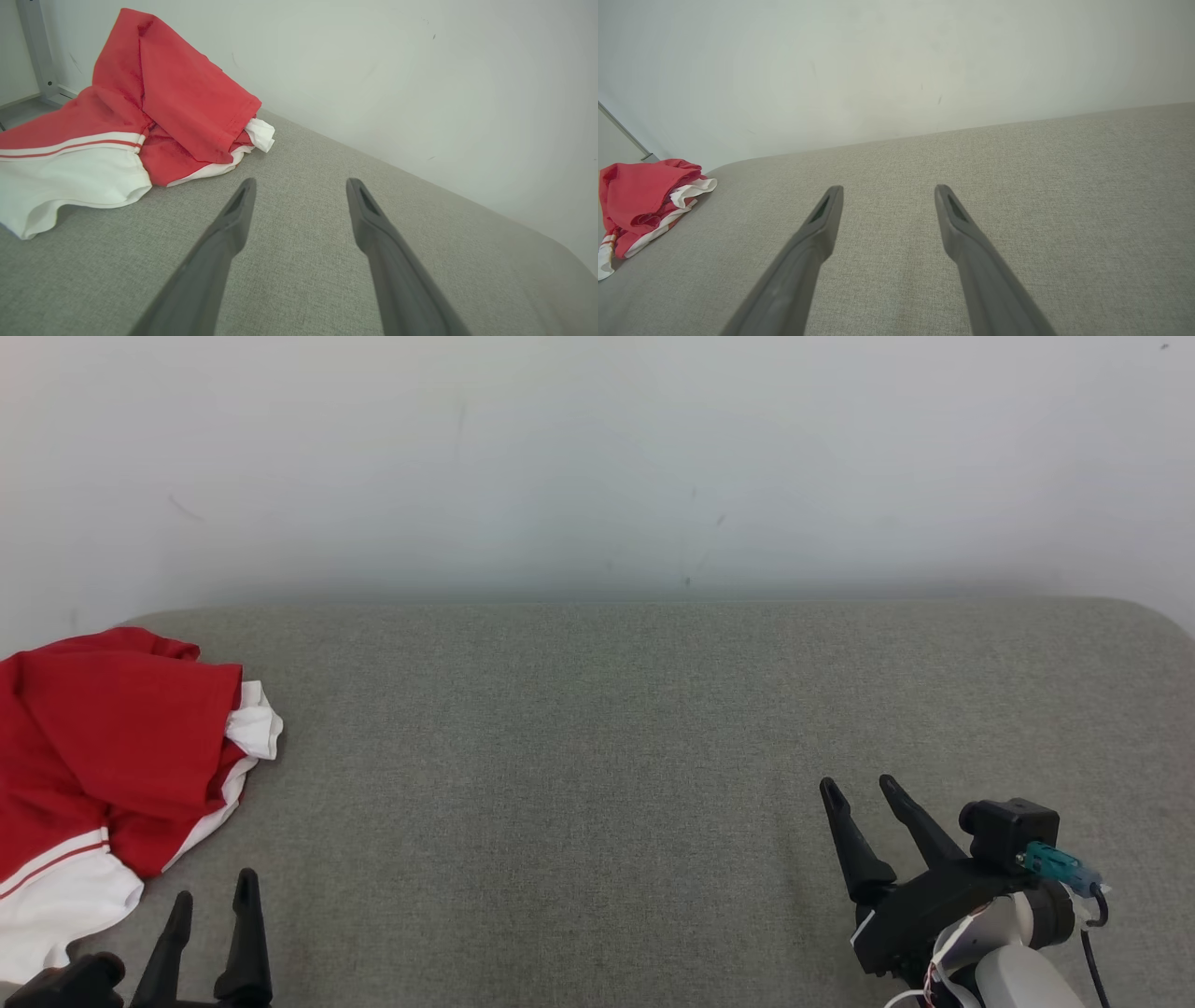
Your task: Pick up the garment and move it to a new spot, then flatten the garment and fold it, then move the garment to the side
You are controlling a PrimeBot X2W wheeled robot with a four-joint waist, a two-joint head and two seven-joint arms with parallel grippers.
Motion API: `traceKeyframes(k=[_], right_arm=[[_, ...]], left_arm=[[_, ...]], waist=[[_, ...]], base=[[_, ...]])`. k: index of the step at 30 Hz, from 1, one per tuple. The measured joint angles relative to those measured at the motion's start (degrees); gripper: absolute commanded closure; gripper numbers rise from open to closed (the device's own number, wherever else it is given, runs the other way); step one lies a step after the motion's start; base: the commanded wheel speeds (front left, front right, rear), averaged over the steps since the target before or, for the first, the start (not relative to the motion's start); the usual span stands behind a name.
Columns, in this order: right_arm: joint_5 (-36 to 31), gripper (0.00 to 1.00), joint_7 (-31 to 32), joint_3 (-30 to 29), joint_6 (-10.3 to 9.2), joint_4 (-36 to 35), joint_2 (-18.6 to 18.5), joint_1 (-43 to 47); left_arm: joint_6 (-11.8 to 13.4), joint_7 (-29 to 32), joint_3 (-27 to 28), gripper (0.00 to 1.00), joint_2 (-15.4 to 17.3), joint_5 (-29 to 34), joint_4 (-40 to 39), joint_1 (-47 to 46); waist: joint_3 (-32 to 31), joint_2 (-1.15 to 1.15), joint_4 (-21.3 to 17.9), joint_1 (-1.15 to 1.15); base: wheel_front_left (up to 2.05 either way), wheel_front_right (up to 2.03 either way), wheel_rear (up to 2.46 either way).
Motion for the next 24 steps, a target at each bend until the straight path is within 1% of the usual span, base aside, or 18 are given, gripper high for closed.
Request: traceKeyframes(k=[6,24], right_arm=[[-2.82,0.0,-0.47,-1.14,0.0,0.03,-0.03,-0.29],[-9.1,0.0,-1.47,-1.64,0.0,0.16,-0.05,-1.16]], left_arm=[[0.65,-0.25,-0.65,0.0,0.54,2.96,0.08,-0.62],[2.41,-0.27,-2.36,0.0,2.25,10.4,-0.31,-1.43]], waist=[[-0.05,0.0,-0.05,0.0],[-0.08,0.0,-0.49,0.0]], base=[[0.0,0.0,0.0],[0.0,0.0,0.0]])
